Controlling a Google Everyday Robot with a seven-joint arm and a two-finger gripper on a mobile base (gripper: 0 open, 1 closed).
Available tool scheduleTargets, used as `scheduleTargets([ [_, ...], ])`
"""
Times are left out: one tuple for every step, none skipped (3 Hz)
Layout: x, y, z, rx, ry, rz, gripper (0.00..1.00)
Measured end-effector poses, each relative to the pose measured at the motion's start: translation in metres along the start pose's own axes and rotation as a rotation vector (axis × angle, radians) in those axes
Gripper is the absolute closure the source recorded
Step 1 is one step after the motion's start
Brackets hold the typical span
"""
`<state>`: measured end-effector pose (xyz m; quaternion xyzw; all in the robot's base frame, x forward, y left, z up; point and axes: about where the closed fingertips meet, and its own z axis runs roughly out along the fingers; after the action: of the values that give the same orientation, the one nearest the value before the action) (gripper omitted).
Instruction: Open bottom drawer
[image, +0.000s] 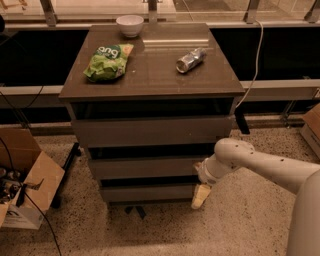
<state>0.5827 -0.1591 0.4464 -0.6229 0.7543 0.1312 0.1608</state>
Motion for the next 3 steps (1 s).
scheduleTargets([
  [0.01, 0.001, 0.011, -0.019, 0.063, -0.004, 0.0],
  [0.033, -0.002, 0.028, -0.018, 0.109, -0.003, 0.0],
  [0.069, -0.012, 0.05, 0.006, 0.121, -0.002, 0.0],
])
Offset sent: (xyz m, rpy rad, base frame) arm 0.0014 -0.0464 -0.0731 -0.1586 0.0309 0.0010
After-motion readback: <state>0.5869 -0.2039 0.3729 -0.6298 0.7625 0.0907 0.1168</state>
